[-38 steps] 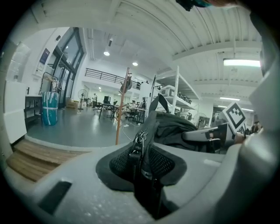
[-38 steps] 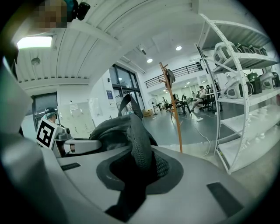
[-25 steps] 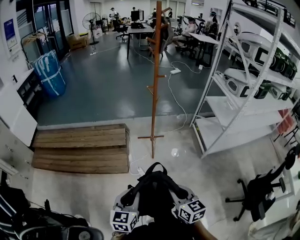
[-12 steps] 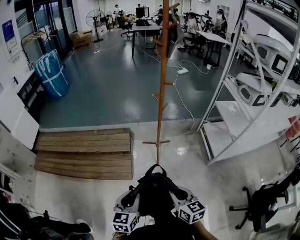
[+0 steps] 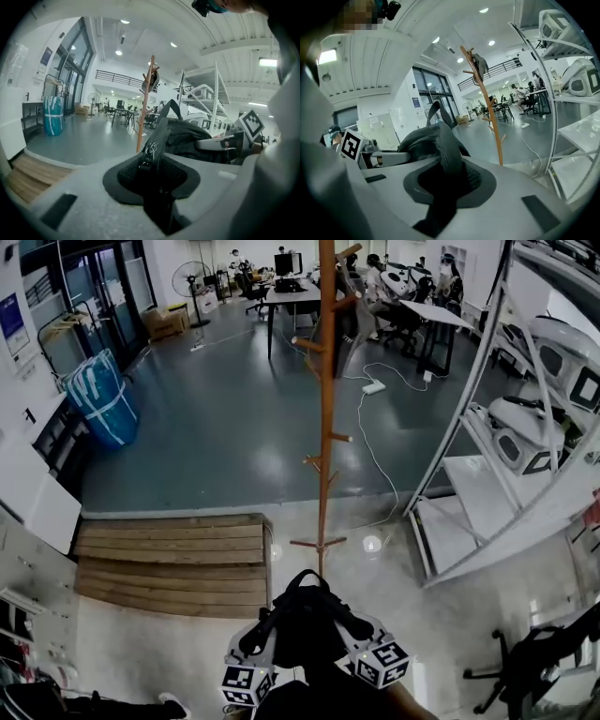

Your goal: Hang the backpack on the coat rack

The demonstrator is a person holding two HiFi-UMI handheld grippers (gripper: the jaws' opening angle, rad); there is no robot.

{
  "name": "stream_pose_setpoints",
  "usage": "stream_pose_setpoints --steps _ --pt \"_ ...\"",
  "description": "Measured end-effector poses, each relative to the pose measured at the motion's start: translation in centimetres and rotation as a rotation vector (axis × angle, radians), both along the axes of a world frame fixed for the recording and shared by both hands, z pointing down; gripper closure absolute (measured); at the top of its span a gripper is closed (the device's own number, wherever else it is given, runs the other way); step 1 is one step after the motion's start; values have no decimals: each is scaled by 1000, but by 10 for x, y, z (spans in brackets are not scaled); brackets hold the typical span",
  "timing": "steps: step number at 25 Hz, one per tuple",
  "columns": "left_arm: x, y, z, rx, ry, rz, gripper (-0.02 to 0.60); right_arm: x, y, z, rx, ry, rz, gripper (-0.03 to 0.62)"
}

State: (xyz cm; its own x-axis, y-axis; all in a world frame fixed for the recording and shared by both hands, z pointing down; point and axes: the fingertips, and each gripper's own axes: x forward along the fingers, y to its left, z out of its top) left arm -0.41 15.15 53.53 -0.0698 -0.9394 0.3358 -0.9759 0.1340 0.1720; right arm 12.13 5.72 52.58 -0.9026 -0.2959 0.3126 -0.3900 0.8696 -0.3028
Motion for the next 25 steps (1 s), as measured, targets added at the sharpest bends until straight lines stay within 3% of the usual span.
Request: stream_pose_setpoints --steps 17,25 --pt "-55 -114 -14 36 -13 11 482 -55 -110 -13 22 -23 10 539" --pt "-95 -158 4 3 30 96 482 -86 -141 1 -1 6 91 539"
